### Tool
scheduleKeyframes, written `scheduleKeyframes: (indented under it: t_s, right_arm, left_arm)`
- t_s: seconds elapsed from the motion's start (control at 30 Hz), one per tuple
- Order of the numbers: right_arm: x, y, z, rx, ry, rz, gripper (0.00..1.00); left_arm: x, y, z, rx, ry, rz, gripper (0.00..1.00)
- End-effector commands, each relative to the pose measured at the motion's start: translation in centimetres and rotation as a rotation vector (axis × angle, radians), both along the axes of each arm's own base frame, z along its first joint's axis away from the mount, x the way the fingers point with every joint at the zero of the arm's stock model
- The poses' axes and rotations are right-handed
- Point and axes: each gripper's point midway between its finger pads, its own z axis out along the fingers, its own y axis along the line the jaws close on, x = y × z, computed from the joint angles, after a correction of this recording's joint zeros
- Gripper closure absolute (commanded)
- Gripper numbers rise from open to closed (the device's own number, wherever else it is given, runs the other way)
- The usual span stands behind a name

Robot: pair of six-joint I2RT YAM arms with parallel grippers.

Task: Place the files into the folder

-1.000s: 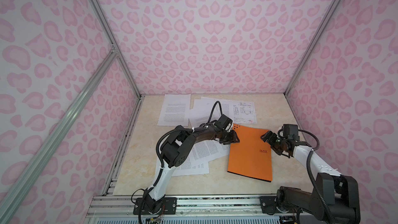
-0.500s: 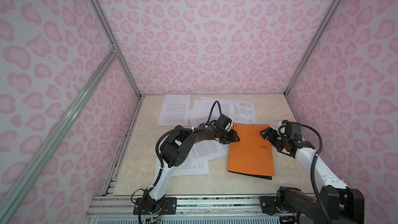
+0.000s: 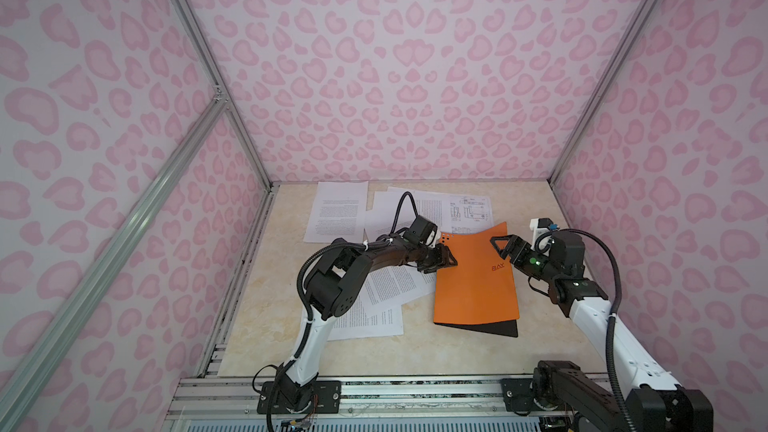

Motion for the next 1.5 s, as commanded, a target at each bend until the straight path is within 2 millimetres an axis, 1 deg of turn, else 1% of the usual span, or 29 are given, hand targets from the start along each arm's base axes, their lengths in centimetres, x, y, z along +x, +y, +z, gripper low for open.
scheduleKeyframes:
  t_s: [0.0,0.1,0.17,0.23,0.33,0.4,0.47,0.57,0.6,0.63,0.67,0.73,0.77,0.87,0.93,1.0,1.03,1.07,1.17,1.2,1.27,1.3,1.37,1.4,1.47]
  right_arm:
    - [-2.8,3.4,-1.1,0.119,0.114,0.182,0.14]
    - [-2.9,3.9,-2.1,0.149,0.149,0.191,0.23]
    - [-3.1,3.7,-3.2,0.115,0.196,0.185,0.28]
    - [-3.2,3.7,-3.8,0.098,0.22,0.196,0.33]
    - [-3.2,3.8,-4.2,0.099,0.241,0.199,0.47]
    - [-3.1,3.5,-4.2,0.082,0.241,0.182,0.52]
    - [-3.0,3.0,-4.2,0.055,0.24,0.16,0.6]
    - [-3.0,2.4,-4.1,0.014,0.243,0.143,0.8]
    - [-3.0,2.2,-4.0,0.002,0.242,0.137,0.89]
    - [-2.9,2.0,-4.0,0.001,0.242,0.133,0.96]
    - [-3.0,1.9,-3.9,0.002,0.243,0.132,1.0]
    - [-3.0,1.7,-3.8,0.005,0.244,0.13,1.0]
    - [-2.9,1.8,-3.6,0.007,0.236,0.134,1.0]
    - [-2.7,2.0,-2.6,0.023,0.211,0.15,1.0]
    - [-2.7,2.2,-2.0,0.028,0.194,0.158,1.0]
    - [-2.6,2.4,-1.1,0.038,0.167,0.171,1.0]
    - [-2.5,2.5,-0.7,0.043,0.155,0.176,1.0]
    - [-2.4,2.5,-0.5,0.045,0.147,0.175,1.0]
    - [-2.1,2.5,-0.2,0.047,0.142,0.172,1.0]
    - [-2.0,2.6,-0.2,0.05,0.142,0.174,1.0]
    - [-1.8,2.6,-0.4,0.052,0.145,0.177,1.0]
    - [-1.7,2.7,-0.5,0.056,0.15,0.179,1.0]
    - [-1.5,2.7,-0.7,0.056,0.156,0.182,1.0]
    - [-1.5,2.7,-0.8,0.06,0.162,0.182,1.0]
    - [-1.4,2.8,-0.8,0.064,0.16,0.185,1.0]
  left_arm:
    - [0.1,-0.6,1.3,-0.034,-0.025,-0.001,0.41]
    - [0.4,-0.6,1.6,-0.046,-0.024,0.005,0.41]
    - [0.5,-0.7,1.9,-0.057,-0.026,0.01,0.41]
    - [0.5,-0.8,2.0,-0.067,-0.024,0.011,0.4]
    - [0.6,-0.7,2.2,-0.07,-0.022,0.015,0.4]
    - [0.7,-0.6,2.4,-0.072,-0.029,0.02,0.39]
    - [0.9,-0.7,3.1,-0.084,-0.036,0.015,0.37]
    - [1.4,-0.9,5.8,-0.115,-0.086,-0.003,0.3]
    - [1.8,-0.8,7.1,-0.118,-0.115,-0.006,0.27]
    - [2.1,-0.6,8.3,-0.12,-0.144,-0.005,0.24]
    - [2.4,-0.3,9.6,-0.12,-0.179,-0.003,0.21]
    - [3.2,0.8,12.3,-0.098,-0.262,0.012,0.17]
    - [3.6,1.6,13.3,-0.065,-0.306,0.023,0.15]
    - [3.7,4.5,15.1,0.057,-0.385,0.045,0.13]
    - [2.8,6.7,15.6,0.121,-0.42,0.061,0.13]
    - [1.1,9.0,15.6,0.168,-0.437,0.077,0.13]
    - [0.2,10.3,15.2,0.194,-0.437,0.086,0.13]
    - [-1.1,11.9,14.3,0.235,-0.425,0.094,0.13]
    - [-4.8,16.4,12.2,0.353,-0.395,0.12,0.17]
    - [-6.1,18.0,11.8,0.399,-0.398,0.131,0.17]
    - [-8.5,20.2,11.2,0.461,-0.403,0.15,0.17]
    - [-9.6,21.2,10.9,0.472,-0.4,0.161,0.16]
    - [-11.4,22.7,9.8,0.498,-0.371,0.177,0.16]
    - [-12.3,23.4,8.7,0.513,-0.345,0.182,0.15]
    - [-13.4,24.2,6.8,0.532,-0.298,0.188,0.15]
